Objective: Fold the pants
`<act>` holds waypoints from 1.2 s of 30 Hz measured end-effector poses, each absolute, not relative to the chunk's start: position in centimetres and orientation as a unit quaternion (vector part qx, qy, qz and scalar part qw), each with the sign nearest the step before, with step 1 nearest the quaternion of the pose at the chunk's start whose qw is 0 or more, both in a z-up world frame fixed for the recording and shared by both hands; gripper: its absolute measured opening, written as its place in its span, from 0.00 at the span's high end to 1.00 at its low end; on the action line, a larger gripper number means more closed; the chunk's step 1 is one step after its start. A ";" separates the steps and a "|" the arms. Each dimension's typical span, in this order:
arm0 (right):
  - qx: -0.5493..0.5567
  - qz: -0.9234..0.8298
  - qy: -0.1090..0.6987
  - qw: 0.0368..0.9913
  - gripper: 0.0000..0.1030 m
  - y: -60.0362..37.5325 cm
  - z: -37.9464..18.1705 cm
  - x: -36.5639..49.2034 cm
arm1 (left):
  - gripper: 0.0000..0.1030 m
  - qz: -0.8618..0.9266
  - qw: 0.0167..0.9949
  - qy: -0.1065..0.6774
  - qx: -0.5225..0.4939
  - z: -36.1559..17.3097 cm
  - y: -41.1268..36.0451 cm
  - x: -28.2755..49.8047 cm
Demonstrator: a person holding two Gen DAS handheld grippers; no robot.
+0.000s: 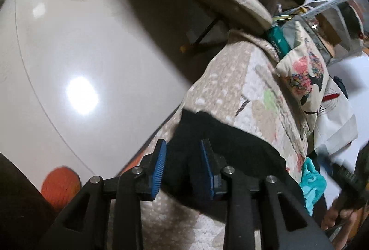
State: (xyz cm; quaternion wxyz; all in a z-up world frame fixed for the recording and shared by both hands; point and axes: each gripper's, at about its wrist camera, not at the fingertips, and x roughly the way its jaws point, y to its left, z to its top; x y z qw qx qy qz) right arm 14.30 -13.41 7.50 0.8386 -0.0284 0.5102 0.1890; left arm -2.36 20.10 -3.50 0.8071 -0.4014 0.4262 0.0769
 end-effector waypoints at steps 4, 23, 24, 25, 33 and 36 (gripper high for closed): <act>-0.001 0.063 0.549 0.834 0.47 -25.4 6.4 11.3 | 0.70 0.059 0.833 0.414 -0.361 -2.0 18.4 -1.8; 0.222 -0.119 0.512 0.822 0.56 -39.2 0.7 8.3 | 0.70 0.061 0.832 0.441 -0.331 -3.1 17.0 -0.9; 0.217 -0.123 0.515 0.820 0.72 -39.1 0.4 8.4 | 0.70 0.064 0.828 0.443 -0.337 -3.3 17.2 -0.9; 0.220 -0.124 0.515 0.819 0.82 -39.1 0.3 8.3 | 0.70 0.065 0.826 0.445 -0.341 -3.5 17.4 -0.9; 0.204 -0.156 0.512 0.820 0.93 -38.6 3.4 2.4 | 0.70 0.075 0.799 0.463 -0.377 -4.8 18.5 -0.8; 0.175 -0.187 0.529 0.809 0.92 -38.4 3.1 2.0 | 0.69 0.072 0.799 0.466 -0.374 -4.8 18.3 -0.8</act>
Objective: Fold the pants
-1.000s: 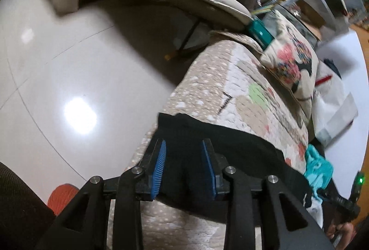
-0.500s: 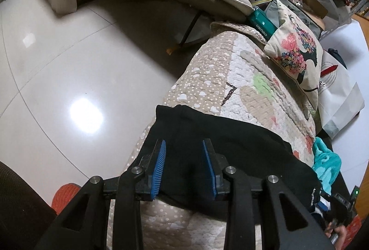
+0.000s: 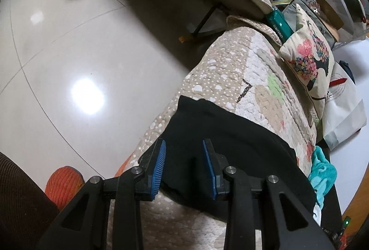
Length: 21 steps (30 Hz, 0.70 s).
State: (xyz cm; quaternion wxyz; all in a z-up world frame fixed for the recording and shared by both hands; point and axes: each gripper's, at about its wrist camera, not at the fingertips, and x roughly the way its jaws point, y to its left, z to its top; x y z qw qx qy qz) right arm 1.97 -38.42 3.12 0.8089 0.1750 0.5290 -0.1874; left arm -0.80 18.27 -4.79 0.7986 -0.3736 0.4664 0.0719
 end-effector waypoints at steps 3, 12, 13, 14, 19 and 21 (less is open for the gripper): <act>0.157 -0.191 0.542 0.803 0.85 -37.9 3.2 2.2 | 0.67 0.073 0.798 0.467 -0.374 -4.7 18.4 -1.1; 0.057 -0.077 0.460 0.883 0.47 -29.9 9.4 3.4 | 0.61 0.074 0.785 0.474 -0.392 -5.4 18.5 -0.9; 0.050 -0.030 0.458 0.887 0.47 -28.3 9.2 4.8 | 0.61 0.074 0.784 0.476 -0.391 -5.5 18.4 -0.8; 0.049 0.016 0.459 0.887 0.47 -26.9 8.7 6.2 | 0.61 0.074 0.784 0.477 -0.391 -5.5 18.4 -0.8; 0.009 0.135 0.496 0.858 0.47 -20.7 3.2 15.0 | 0.61 0.087 0.774 0.479 -0.405 -6.2 19.3 -0.9; -0.008 0.131 0.515 0.847 0.47 -19.6 1.0 17.6 | 0.61 0.090 0.768 0.483 -0.411 -6.6 19.6 -0.8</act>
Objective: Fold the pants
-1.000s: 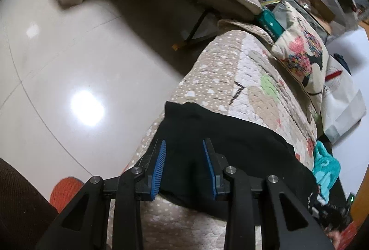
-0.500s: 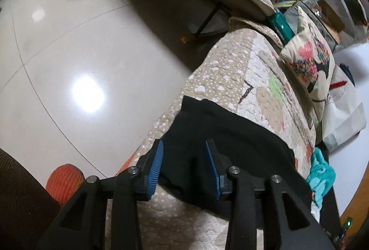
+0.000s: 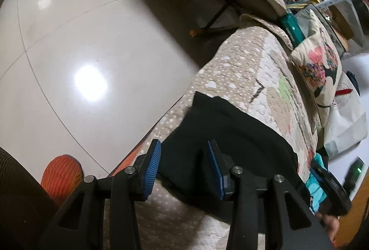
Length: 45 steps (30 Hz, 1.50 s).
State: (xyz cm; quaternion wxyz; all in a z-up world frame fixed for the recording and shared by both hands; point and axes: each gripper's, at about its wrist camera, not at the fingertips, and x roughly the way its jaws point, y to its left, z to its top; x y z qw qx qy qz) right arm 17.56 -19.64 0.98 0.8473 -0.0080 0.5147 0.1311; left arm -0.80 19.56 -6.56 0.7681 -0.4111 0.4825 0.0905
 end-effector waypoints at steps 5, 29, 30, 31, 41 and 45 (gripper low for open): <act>0.017 0.170 0.563 0.809 0.47 -18.4 -2.3 20.4 | 0.61 0.084 0.760 0.493 -0.416 -7.2 19.1 0.0; -0.117 0.166 0.523 0.828 0.75 -10.5 2.2 19.5 | 0.58 0.115 0.766 0.431 -0.463 -5.8 23.2 -2.8; -0.114 0.195 0.523 0.822 0.62 -8.7 2.7 18.9 | 0.58 0.115 0.766 0.428 -0.465 -5.8 23.2 -3.1; -0.113 0.225 0.524 0.814 0.56 -6.8 3.0 18.3 | 0.57 0.115 0.766 0.427 -0.467 -5.8 23.2 -3.3; -0.234 0.357 0.561 0.709 0.45 10.2 -0.5 13.0 | 0.56 0.115 0.745 0.459 -0.471 -8.4 20.2 -3.6; -0.278 0.347 0.577 0.685 0.43 13.7 -3.5 12.6 | 0.45 0.117 0.738 0.467 -0.474 -9.4 19.5 -3.2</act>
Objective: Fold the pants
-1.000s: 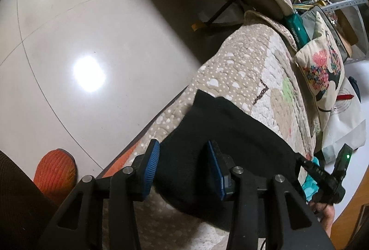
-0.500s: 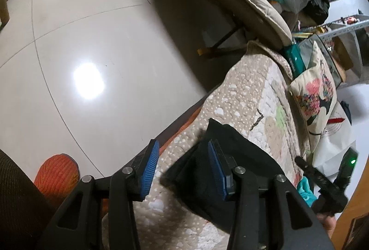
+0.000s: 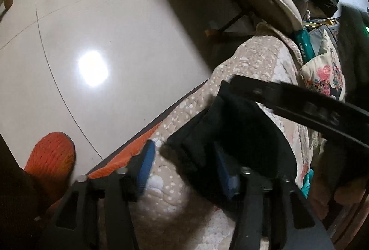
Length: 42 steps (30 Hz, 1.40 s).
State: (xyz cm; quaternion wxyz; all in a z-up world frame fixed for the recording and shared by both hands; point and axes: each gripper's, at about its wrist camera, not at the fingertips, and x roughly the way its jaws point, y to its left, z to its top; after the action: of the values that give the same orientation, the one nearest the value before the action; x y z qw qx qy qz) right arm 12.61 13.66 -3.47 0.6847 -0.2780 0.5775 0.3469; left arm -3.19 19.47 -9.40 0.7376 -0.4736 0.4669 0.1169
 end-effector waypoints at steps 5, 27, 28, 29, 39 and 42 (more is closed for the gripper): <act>-0.314 0.334 0.596 0.660 0.44 15.3 -6.6 11.6 | 0.42 0.085 0.701 0.500 -0.501 -11.3 18.9 -2.3; -0.129 0.296 0.514 0.794 0.79 -3.3 4.8 12.2 | 0.83 -0.131 0.775 0.473 -0.397 -0.8 5.7 1.5; -0.115 0.287 0.515 0.799 0.79 -5.3 4.7 12.4 | 0.83 -0.138 0.778 0.478 -0.384 -0.7 4.3 1.7; -0.094 0.274 0.517 0.805 0.79 -7.9 4.4 12.5 | 0.83 -0.145 0.780 0.483 -0.371 -0.7 2.8 1.9; 0.057 0.025 0.530 0.846 0.66 -28.5 -0.7 12.2 | 0.69 -0.223 0.747 0.547 -0.306 -2.0 -3.3 -0.4; 0.115 0.050 0.492 0.862 0.64 -29.4 1.4 11.4 | 0.68 -0.201 0.765 0.525 -0.313 -1.6 -0.6 -1.1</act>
State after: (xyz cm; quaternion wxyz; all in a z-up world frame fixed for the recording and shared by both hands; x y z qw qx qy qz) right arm 11.40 -29.44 1.44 0.8616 0.1145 0.4920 0.0496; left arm -1.13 -0.57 -1.57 0.7650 -0.3134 0.5254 -0.2012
